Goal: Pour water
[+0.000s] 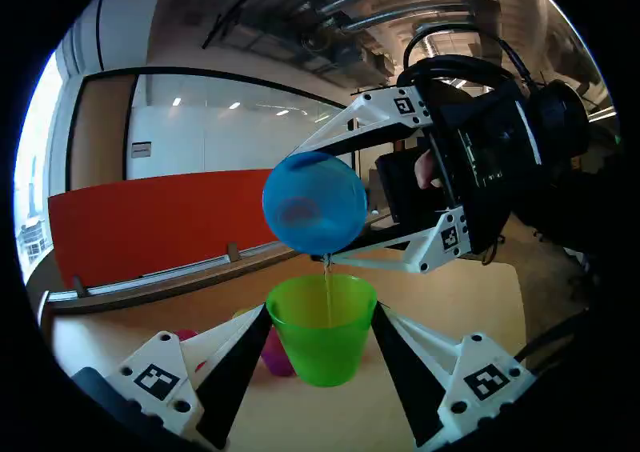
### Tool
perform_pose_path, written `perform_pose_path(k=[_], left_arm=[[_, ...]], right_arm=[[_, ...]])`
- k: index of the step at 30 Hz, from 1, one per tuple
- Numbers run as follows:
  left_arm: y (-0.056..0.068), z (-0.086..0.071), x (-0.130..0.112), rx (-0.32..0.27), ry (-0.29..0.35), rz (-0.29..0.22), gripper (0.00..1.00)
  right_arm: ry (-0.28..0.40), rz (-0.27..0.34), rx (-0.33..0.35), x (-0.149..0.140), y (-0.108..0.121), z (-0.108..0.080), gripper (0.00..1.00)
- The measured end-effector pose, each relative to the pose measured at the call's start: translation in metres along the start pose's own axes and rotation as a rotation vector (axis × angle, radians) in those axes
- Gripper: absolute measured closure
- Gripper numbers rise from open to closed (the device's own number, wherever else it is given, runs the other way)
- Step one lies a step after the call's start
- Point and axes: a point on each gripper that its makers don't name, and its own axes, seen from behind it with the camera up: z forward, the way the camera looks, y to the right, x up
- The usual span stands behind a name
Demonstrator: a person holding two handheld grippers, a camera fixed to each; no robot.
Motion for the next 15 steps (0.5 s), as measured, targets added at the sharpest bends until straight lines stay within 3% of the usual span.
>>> perform_pose_path(k=[15], left_arm=[[-0.0002, 0.0008, 0.0018, -0.002, 0.004, -0.002, 0.13]], right_arm=[[-0.001, -0.025, -0.003, 0.0013, 0.0025, 0.0012, 0.10]])
